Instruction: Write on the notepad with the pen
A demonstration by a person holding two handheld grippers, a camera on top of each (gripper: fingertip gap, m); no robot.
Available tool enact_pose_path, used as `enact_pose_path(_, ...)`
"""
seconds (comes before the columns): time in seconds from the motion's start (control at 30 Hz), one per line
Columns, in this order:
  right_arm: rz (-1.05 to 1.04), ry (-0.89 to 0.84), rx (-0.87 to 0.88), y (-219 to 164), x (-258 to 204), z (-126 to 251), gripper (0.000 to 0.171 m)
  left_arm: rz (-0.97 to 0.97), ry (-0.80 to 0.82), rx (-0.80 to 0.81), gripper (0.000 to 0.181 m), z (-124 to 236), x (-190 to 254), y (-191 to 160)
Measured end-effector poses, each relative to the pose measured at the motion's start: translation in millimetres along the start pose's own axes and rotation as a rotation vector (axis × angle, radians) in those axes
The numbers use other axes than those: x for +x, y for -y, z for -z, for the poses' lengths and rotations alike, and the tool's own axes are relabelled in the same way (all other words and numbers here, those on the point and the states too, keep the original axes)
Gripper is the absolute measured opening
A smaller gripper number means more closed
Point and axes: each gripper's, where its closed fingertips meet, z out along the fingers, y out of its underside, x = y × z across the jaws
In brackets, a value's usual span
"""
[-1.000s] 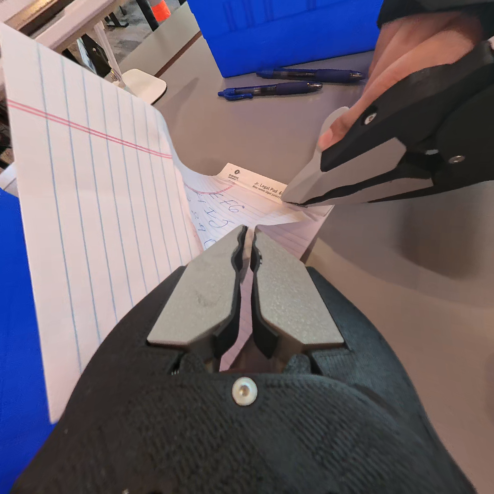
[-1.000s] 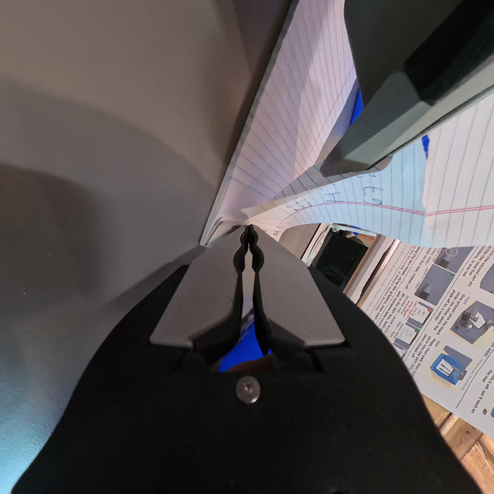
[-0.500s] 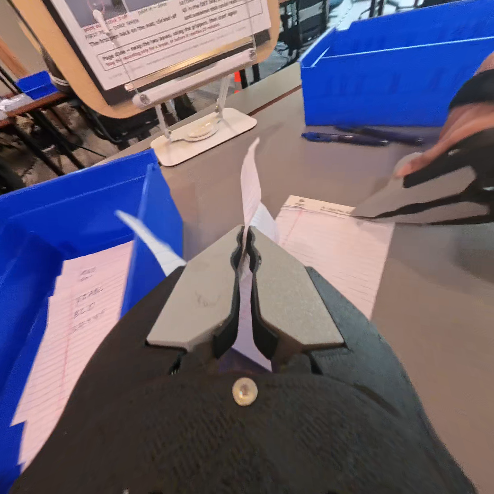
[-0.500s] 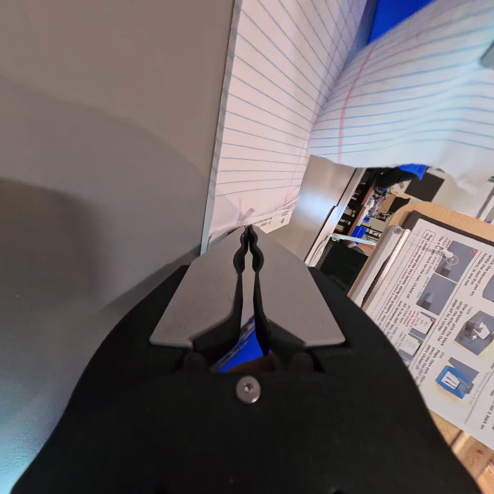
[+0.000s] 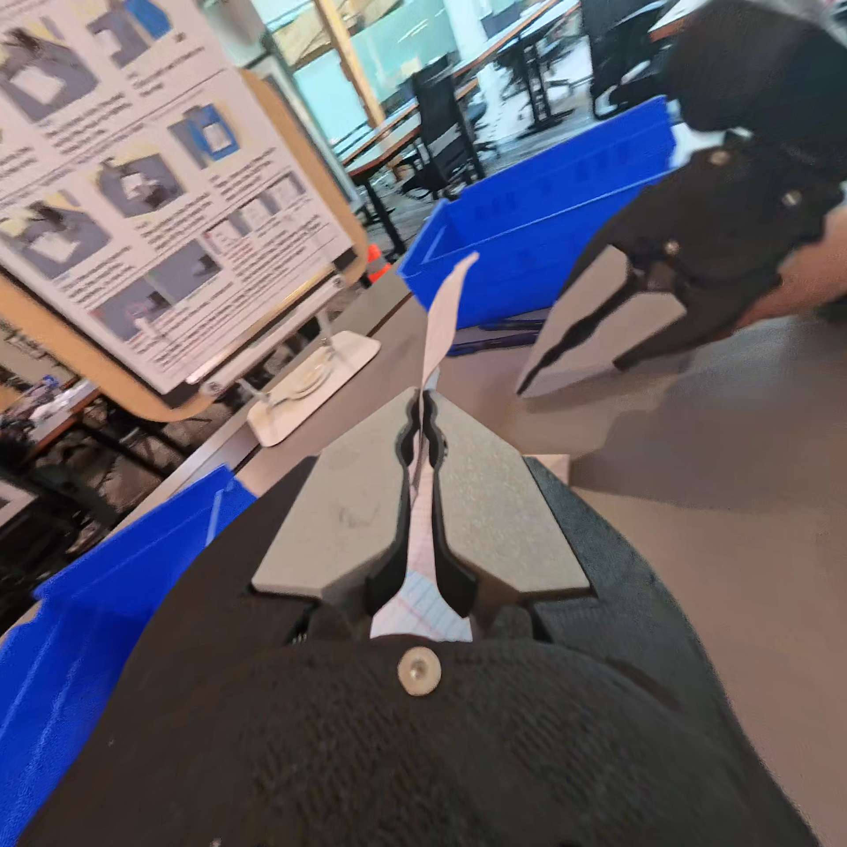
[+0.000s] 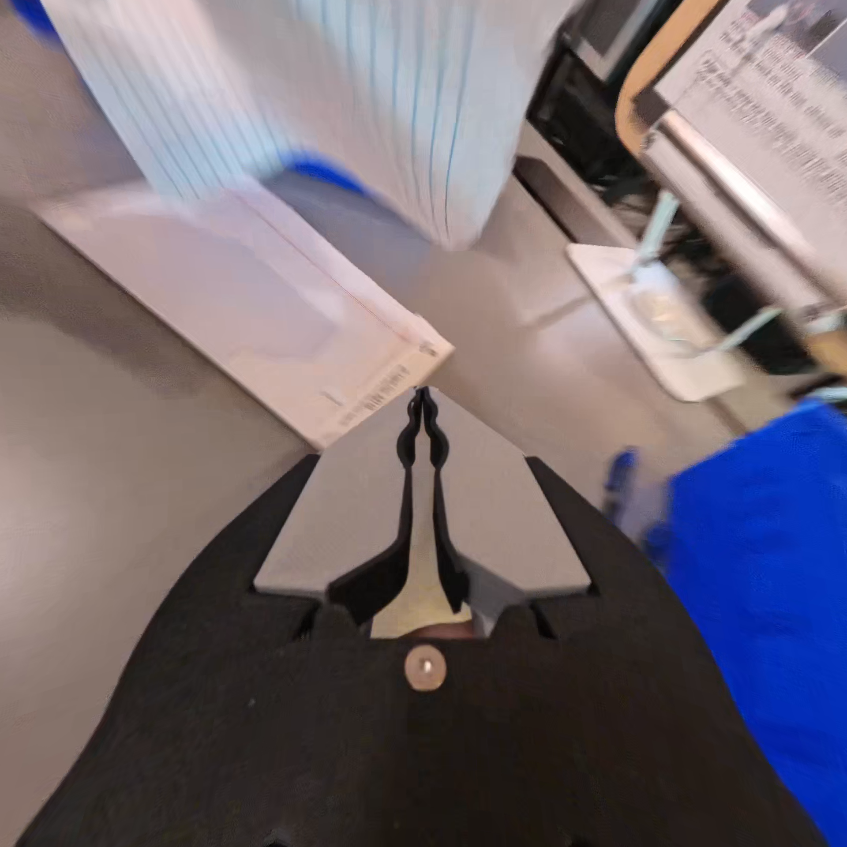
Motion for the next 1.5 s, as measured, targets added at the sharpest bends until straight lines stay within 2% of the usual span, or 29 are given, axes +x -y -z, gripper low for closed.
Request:
enact_pose_path(0.03, -0.060, 0.059, 0.071, 10.3, -4.1, 8.7, 0.000, 0.011, -0.021, 0.002, 0.000, -3.3, 7.1, -1.8)
enact_pose_path(0.1, -0.055, 0.041, 0.195, 28.2, 5.5, 28.8, 0.000, 0.047, -0.099, 0.004, 0.000, -7.3, 20.8, -5.0)
enact_pose_path(0.13, -0.026, 0.000, 0.246, 34.7, 14.4, 39.1, 0.032, 0.069, -0.119, 0.014, 0.000, -7.2, 23.0, -4.4)
enact_pose_path(0.17, 0.004, -0.014, 0.289, 39.3, 18.9, 48.7, 0.056, 0.086, -0.135, 0.035, 0.000, -5.3, 23.9, -1.5)
enact_pose_path(0.3, 0.102, 0.025, 0.438, 54.1, 17.3, 71.3, 0.051, 0.149, -0.243, 0.129, 0.000, 7.6, 29.9, 16.8)
enact_pose_path(0.4, 0.119, 0.167, 0.376, 57.9, -1.7, 62.8, 0.051, 0.173, -0.283, 0.148, 0.000, 11.2, 31.6, 21.9)
enact_pose_path(0.47, 0.127, 0.171, 0.321, 59.0, -2.6, 48.7, 0.051, 0.178, -0.325, 0.162, 0.000, 13.1, 37.1, 24.9)
enact_pose_path(0.5, 0.137, 0.173, 0.315, 60.8, -2.7, 43.9, 0.040, 0.180, -0.329, 0.163, 0.000, 13.0, 37.8, 25.4)
enact_pose_path(0.53, 0.136, 0.191, 0.329, 64.3, -4.5, 42.3, 0.008, 0.180, -0.326, 0.157, 0.000, 12.2, 37.8, 24.8)
enact_pose_path(0.57, 0.123, 0.211, 0.339, 67.1, -5.5, 41.2, 0.000, 0.181, -0.337, 0.157, 0.000, 12.5, 39.1, 24.9)
enact_pose_path(0.67, 0.115, 0.279, 0.281, 63.9, -5.2, 41.5, 0.000, 0.203, -0.334, 0.151, 0.003, 12.2, 35.4, 21.4)
enact_pose_path(0.7, 0.104, 0.261, 0.272, 65.3, 3.4, 44.4, 0.000, 0.215, -0.319, 0.139, 0.015, 11.2, 31.5, 18.0)
enact_pose_path(0.77, 0.074, 0.188, 0.247, 68.8, 32.1, 54.6, 0.000, 0.244, -0.264, 0.112, 0.044, 9.0, 19.3, 9.7)
enact_pose_path(0.87, 0.099, -0.015, 0.178, 72.9, 96.0, 79.1, 0.000, 0.284, -0.206, 0.109, 0.065, 9.8, 4.6, 2.1)
enact_pose_path(1.07, 0.223, -0.577, 0.008, 97.9, 250.1, 157.8, 0.000, 0.316, -0.181, 0.094, 0.058, -0.7, 5.9, -22.6)
enact_pose_path(1.2, 0.446, -0.825, -0.025, 117.2, 292.3, 193.1, 0.000, 0.289, -0.167, 0.051, 0.055, -13.1, 18.3, -45.9)
enact_pose_path(1.33, 0.583, -0.707, -0.074, 85.6, 268.5, 166.0, 0.000, 0.208, -0.141, 0.012, 0.054, -13.8, 24.2, -53.4)
enact_pose_path(1.5, 0.637, -0.454, -0.259, -9.9, 233.5, 130.4, 0.000, 0.221, -0.155, -0.034, 0.052, -15.4, 27.6, -63.3)
